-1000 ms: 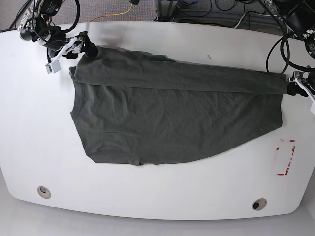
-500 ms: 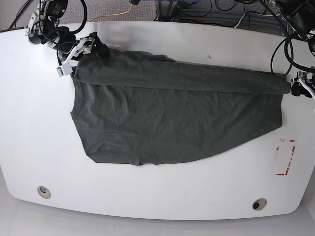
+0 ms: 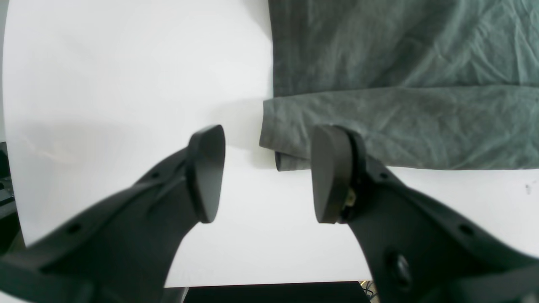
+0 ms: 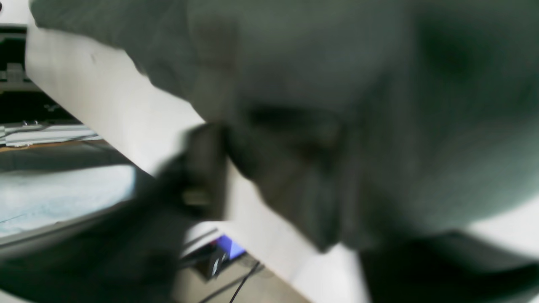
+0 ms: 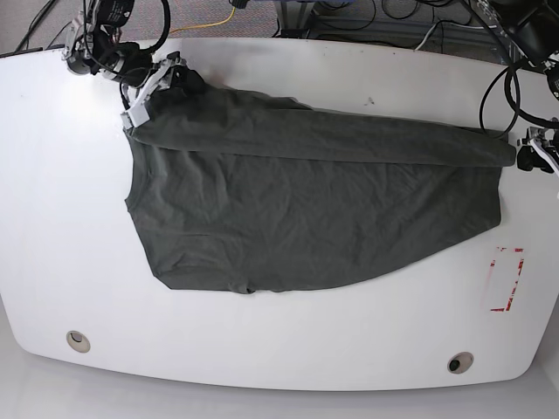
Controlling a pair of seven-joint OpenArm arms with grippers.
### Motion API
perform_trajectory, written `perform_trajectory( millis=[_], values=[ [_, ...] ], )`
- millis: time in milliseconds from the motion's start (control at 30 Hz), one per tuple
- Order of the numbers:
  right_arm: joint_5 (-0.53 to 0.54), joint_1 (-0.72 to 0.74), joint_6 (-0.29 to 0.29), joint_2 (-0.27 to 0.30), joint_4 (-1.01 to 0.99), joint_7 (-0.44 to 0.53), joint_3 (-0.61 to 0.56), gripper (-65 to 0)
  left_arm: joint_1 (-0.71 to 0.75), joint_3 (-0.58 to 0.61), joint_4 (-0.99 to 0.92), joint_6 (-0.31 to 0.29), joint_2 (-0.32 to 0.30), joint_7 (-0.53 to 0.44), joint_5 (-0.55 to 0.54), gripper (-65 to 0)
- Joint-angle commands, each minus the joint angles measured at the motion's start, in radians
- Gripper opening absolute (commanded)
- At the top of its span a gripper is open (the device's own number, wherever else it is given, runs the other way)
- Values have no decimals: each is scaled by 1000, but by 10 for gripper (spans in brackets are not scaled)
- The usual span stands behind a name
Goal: Layout the t-shirt on the table in an organized manner, then fold the t-shirt properly
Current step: 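Lower the right gripper onto the shirt edge and grasp the fabric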
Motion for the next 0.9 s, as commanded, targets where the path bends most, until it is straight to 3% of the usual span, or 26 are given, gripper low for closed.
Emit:
perform_trajectory(
  millis=[0, 33, 200, 433, 667, 867],
  values=[
    [10, 0, 3, 11, 11, -1, 5, -623, -11, -4, 17, -1, -24, -13, -15, -343],
    [10, 0, 3, 11, 11, -1, 3, -650, -11, -4, 17, -1, -24, -13, -15, -343],
    [66, 0, 3, 17, 51, -25, 5, -631, -11, -4, 17, -1, -24, -13, -15, -343],
    [227, 4, 3, 23, 186, -80, 5, -631, -13, -4, 17, -1, -24, -13, -15, -343],
    [402, 66, 3, 88, 210, -82, 2, -631, -14, -4, 17, -1, -24, -13, -15, -343],
    [479, 177, 3, 114, 178, -82, 0, -629, -14, -3, 17, -1, -24, -13, -15, -343]
  ],
)
